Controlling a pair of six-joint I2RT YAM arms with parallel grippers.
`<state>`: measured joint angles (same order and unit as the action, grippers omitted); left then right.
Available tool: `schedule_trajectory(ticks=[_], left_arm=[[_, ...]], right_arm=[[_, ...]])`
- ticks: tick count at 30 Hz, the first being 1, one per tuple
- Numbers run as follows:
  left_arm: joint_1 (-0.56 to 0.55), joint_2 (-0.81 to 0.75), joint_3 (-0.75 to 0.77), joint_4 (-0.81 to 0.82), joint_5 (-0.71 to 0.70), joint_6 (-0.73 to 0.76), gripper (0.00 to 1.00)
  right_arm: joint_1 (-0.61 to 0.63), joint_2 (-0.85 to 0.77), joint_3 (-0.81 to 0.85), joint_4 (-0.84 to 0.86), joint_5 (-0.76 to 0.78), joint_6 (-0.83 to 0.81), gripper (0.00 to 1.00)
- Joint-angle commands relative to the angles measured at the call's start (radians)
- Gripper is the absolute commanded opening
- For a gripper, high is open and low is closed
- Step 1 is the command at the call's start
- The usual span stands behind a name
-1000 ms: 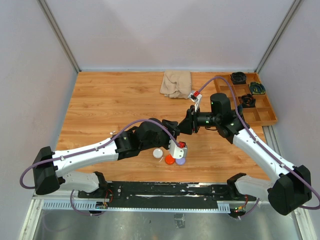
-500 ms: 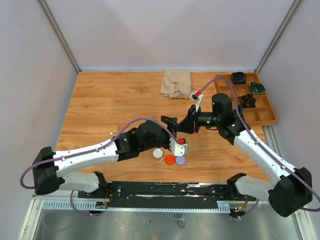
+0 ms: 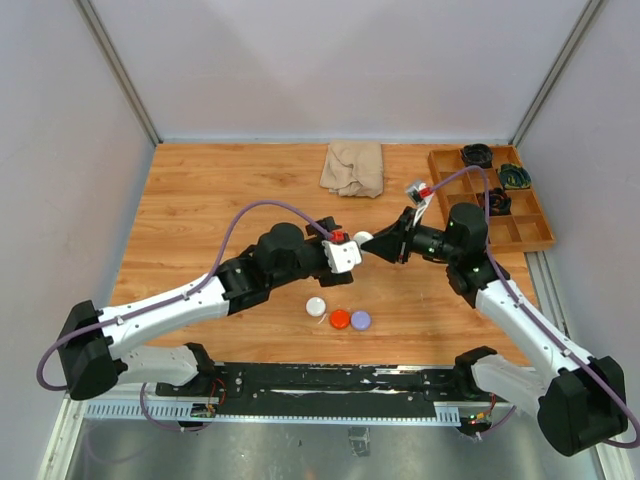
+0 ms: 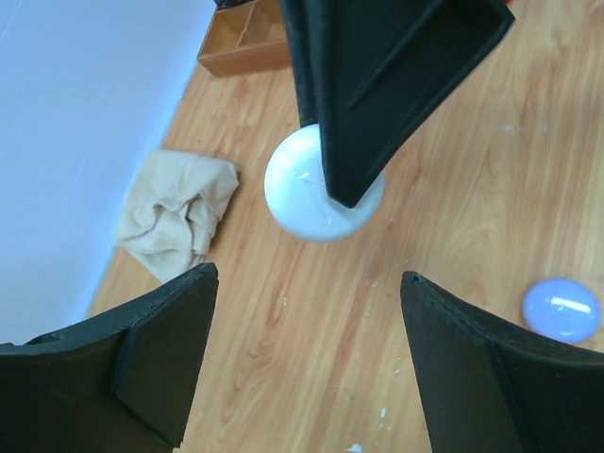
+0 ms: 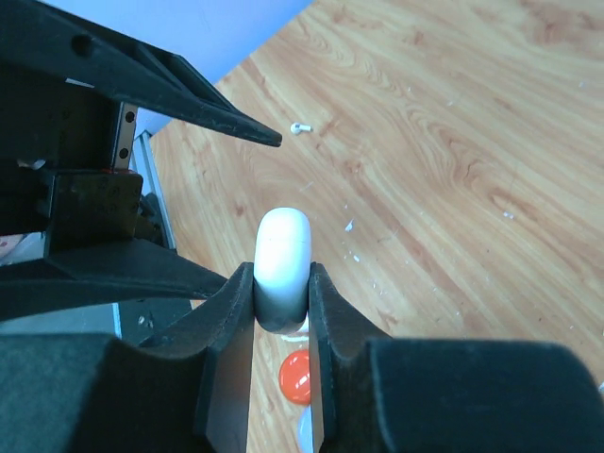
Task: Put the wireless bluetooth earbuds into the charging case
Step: Pick up the charging case at the center of the board.
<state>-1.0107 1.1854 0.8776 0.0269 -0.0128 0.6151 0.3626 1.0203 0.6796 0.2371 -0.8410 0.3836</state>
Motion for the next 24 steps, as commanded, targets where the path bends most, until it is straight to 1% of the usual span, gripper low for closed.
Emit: schedule_trajectory(ticks=[1,5,9,13,16,19,21,24], left_arm=[[0.048,-0.04,-0.011,0.114,0.138,-0.218,0.83],[0.134,-0.051,-0.07,0.246,0.262,-0.405,0.82],[0.241,-0.056,-0.175,0.461,0.41,-0.597,0.81],[0.309,-0.042,-0.242,0.666,0.51,-0.772,0.79],[0.361,-0.006,-0.283,0.853,0.597,-0.94,0.77],[0.399,0.05,-0.328,1.087,0.637,-1.107,0.75],[0.41,0.098,-0.345,1.212,0.645,-1.169,0.74],[0.418,0.161,-0.332,1.285,0.67,-1.225,0.73]], right_arm=[[-0.019,-0.037,-0.054,0.245,0.025,0.068,0.01],[-0.019,-0.045,-0.101,0.371,0.043,0.094,0.01],[-0.018,-0.043,-0.131,0.468,0.054,0.112,0.01],[-0.018,-0.032,-0.156,0.563,0.048,0.142,0.01],[-0.019,-0.017,-0.168,0.631,0.03,0.166,0.01],[-0.019,-0.004,-0.174,0.686,0.015,0.187,0.01],[-0.019,0.006,-0.173,0.711,0.003,0.202,0.01],[-0.018,0.025,-0.179,0.762,-0.015,0.23,0.01]])
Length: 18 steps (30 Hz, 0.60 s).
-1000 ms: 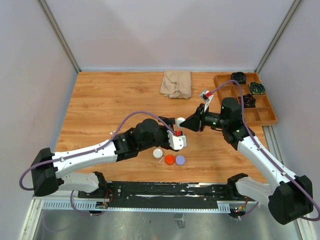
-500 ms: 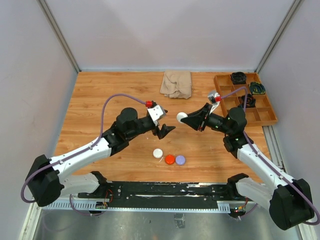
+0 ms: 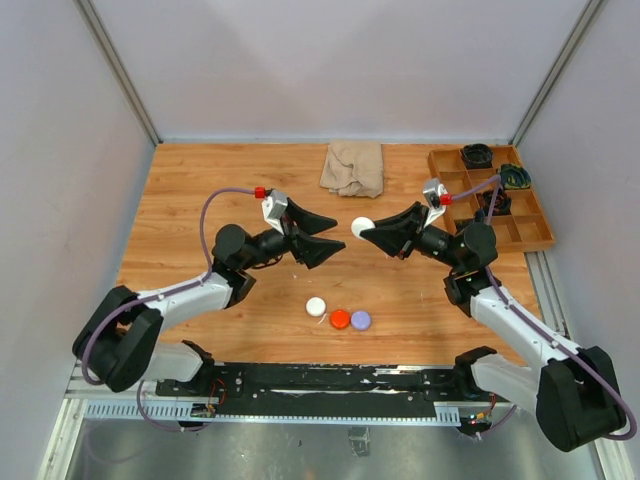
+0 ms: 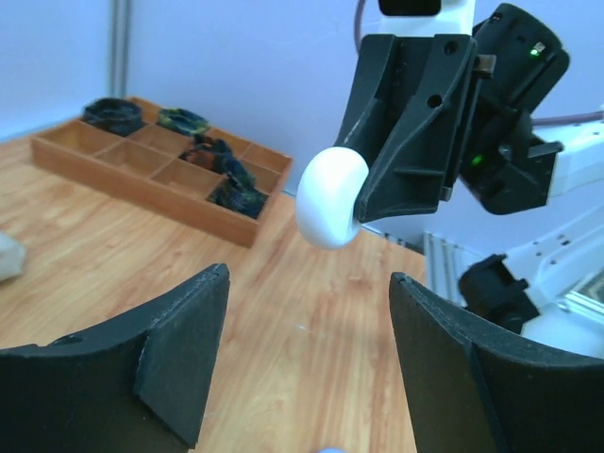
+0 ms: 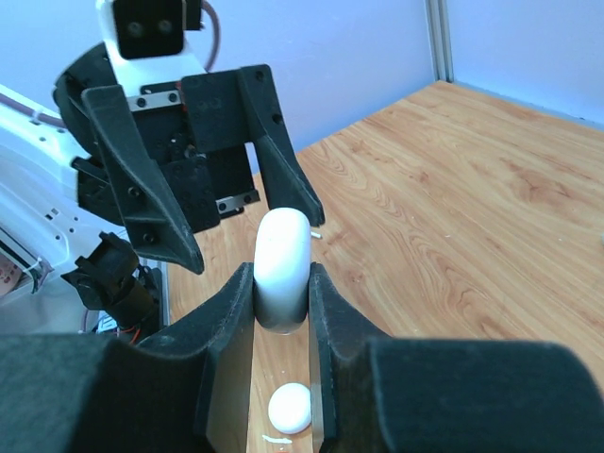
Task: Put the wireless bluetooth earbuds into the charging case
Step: Pick up the charging case at the center of the board.
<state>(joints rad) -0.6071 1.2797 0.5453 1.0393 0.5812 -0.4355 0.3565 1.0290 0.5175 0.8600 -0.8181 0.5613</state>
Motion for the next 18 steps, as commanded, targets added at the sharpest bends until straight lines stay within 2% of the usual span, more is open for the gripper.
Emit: schedule_trajectory(ticks=[1,5,12,18], left_arm=[[0.015,0.085,0.009,0.299,0.085,-0.196,0.73],[0.017,0.137,0.037,0.376,0.092,-0.256,0.7],[0.017,0.18,0.071,0.366,0.095,-0.292,0.68],[0.017,0.226,0.092,0.429,0.122,-0.346,0.63]], right_arm=[[-0.011,0.019,-0.019,0.155,-0.043,0.062,0.01],[-0.011,0.03,-0.031,0.204,-0.054,0.093,0.01],[0.0,0.039,-0.039,0.245,-0.071,0.111,0.01],[0.02,0.069,-0.029,0.295,-0.095,0.127,0.01]])
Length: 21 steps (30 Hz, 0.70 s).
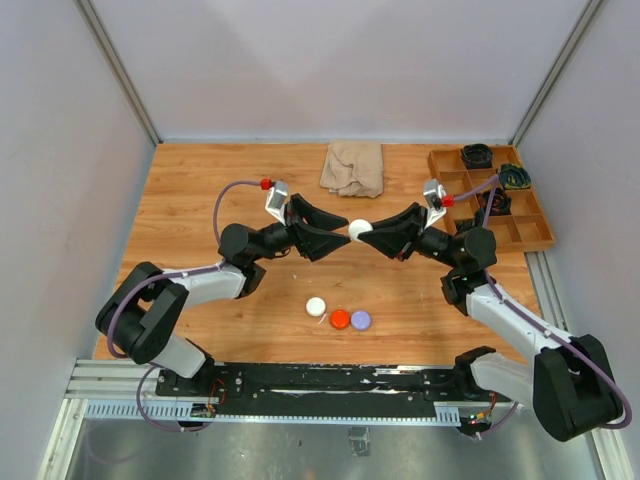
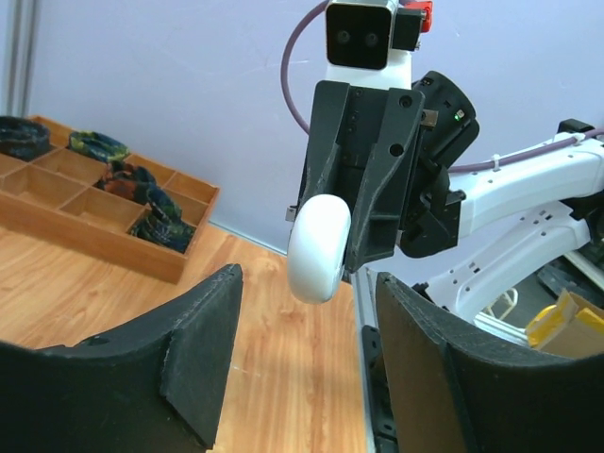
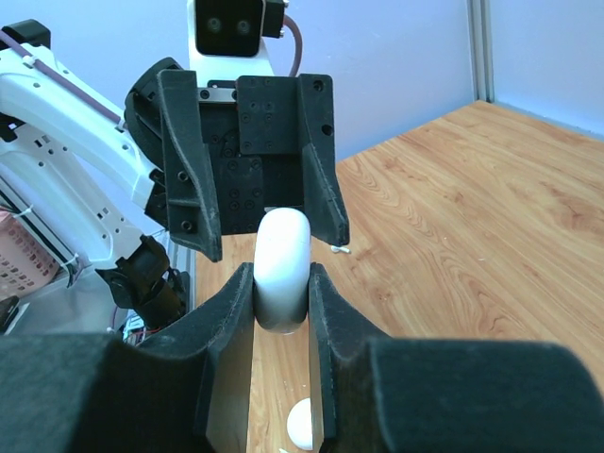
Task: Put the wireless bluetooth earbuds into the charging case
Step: Pick up the charging case at the center of the board.
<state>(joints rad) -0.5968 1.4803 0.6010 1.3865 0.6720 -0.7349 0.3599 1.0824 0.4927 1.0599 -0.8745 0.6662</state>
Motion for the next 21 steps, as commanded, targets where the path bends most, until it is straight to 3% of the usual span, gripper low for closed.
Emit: schedule_trajectory(ticks=[1,8,18,21], left_arm=[[0.006,0.03,0.04,0.087,0.038,-0.051,0.62],[0.006,0.043,0.047,0.12,0.057,-0.084,0.49],[0.006,0.007,0.034,0.063,0.087,-0.03,0.04],[0.006,-0.03,0.037,-0.022,0.096,0.03,0.0]], right_arm=[[0.019,0.02,-0.003,0.102,-0.044,0.024,0.01],[0.037,0.05,0.0,0.135,-0.054,0.022,0.01],[0.043,0.076,0.025,0.125,-0.114,0.004,0.08],[0.042,0.071,0.043,0.064,-0.149,-0.035,0.14]])
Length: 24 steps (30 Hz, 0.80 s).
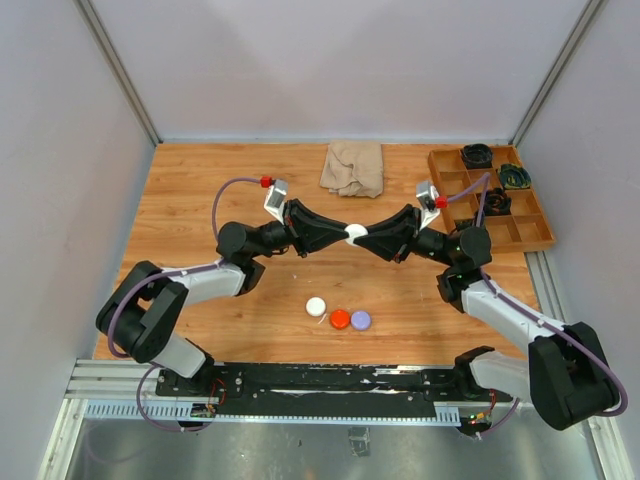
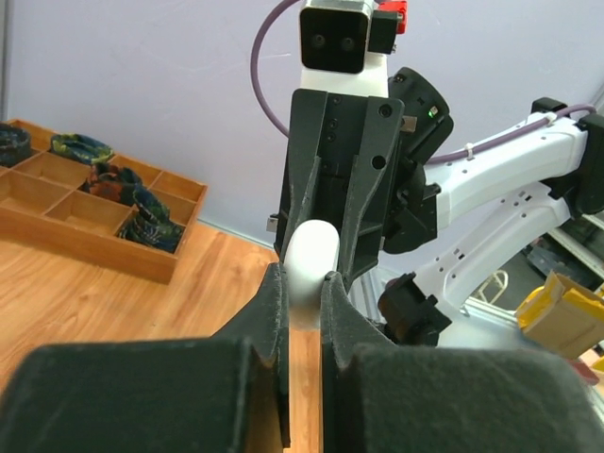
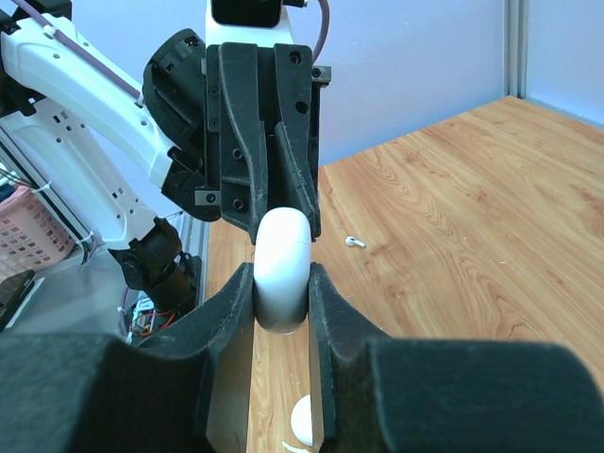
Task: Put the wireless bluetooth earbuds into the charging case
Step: Pick up the charging case at the center of the board.
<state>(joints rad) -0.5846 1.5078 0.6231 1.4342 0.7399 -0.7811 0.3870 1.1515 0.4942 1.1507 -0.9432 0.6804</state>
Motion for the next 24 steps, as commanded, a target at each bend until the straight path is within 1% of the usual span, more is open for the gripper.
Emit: schedule_trajectory(ticks=[1,4,7,10,15,18,21,24], left_arm=[[-0.006,-0.071,0.016,-0.105,0.029,0.102,0.0],[-0.006,-0.124,0.031,-0.264,0.032,0.202,0.0],[-0.006,-0.173,0.053,-0.427,0.025,0.306,0.0],[-0.006,-0.204,0.072,-0.523,0.035,0.369,0.0],[-0.006,-0.226,0.079,-0.563,0.058,0.396,0.0],[-0.006,-0.235,0.08,-0.576,0.07,0.409,0.0],[-0.006,-0.242,0.082,-0.604,0.077,0.428,0.0],[-0.006,-0.248,0.089,-0.627,0.088,0.439,0.0]], right_arm=[[0.015,-0.003,0.045,-0.055,-0.088,-0.068,0.17],[0.016,-0.021,0.057,-0.138,-0.104,-0.129,0.23],[0.018,-0.032,0.07,-0.214,-0.116,-0.182,0.26],[0.023,-0.036,0.085,-0.266,-0.132,-0.218,0.29],[0.04,-0.025,0.106,-0.306,-0.157,-0.249,0.35],[0.046,-0.018,0.111,-0.315,-0.166,-0.255,0.35],[0.047,-0.02,0.113,-0.321,-0.168,-0.262,0.33],[0.05,-0.021,0.118,-0.333,-0.171,-0.273,0.25]])
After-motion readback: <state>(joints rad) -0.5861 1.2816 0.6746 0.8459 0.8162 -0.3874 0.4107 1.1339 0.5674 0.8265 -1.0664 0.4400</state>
